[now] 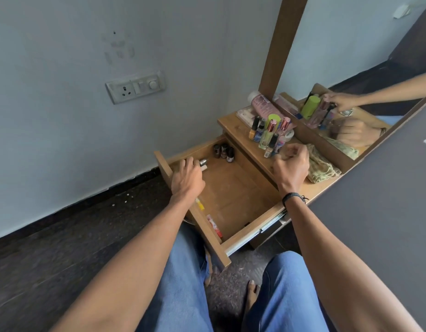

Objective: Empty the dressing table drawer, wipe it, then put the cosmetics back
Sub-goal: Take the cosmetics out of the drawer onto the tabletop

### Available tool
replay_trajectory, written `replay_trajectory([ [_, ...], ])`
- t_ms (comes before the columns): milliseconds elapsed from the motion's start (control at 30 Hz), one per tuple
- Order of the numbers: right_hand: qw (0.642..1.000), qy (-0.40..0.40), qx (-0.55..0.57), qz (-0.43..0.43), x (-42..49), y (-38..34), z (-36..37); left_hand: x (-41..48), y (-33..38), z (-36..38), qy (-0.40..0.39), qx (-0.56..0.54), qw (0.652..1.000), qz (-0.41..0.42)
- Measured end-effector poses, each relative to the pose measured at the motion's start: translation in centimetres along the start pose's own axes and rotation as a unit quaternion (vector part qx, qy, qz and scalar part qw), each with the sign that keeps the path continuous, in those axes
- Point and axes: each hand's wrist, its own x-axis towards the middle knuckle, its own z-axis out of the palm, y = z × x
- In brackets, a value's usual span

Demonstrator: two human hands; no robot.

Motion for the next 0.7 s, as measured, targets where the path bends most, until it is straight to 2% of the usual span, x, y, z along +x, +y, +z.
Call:
replay_trajectory([
  [167, 0.999, 0.027, 0.034, -0.033, -0.7, -0.5, -0.4, 0.3, -0.3, -0.5, 0.015, -0.069, 0.997, -0.032],
  [300, 0.997, 0.012, 0.028, -0.077, -1.4, -0.3, -0.3, 0.2, -0.5, -0.1, 0.021, -0.085, 0.996, -0.034],
  [433, 0.984, -0.028, -0.023, -0.176, -2.2, -0.4, -0.6, 0.4, -0.5, 0.3, 0.014, -0.069, 0.997, -0.028],
  [567, 0.932, -0.151, -0.085, -0.317, -6.4, -0.6, 0.4, 0.7, -0.5, 0.7, 0.026, -0.06, 0.998, -0.025],
  [600, 0.92, -0.199, -0.1, -0.322, -7.8, -1.0, 1.0, 0.7, -0.5, 0.8, 0.026, -0.06, 0.998, -0.025],
  [667, 0.892, -0.321, -0.157, -0.276, -10.3, -1.4, 2.5, 0.6, -0.5, 0.8, 0.021, -0.058, 0.998, -0.022],
  [700, 0.863, -0.394, -0.203, -0.24, -11.2, -1.4, 3.2, 0.5, -0.4, 0.7, 0.017, -0.058, 0.998, -0.02],
])
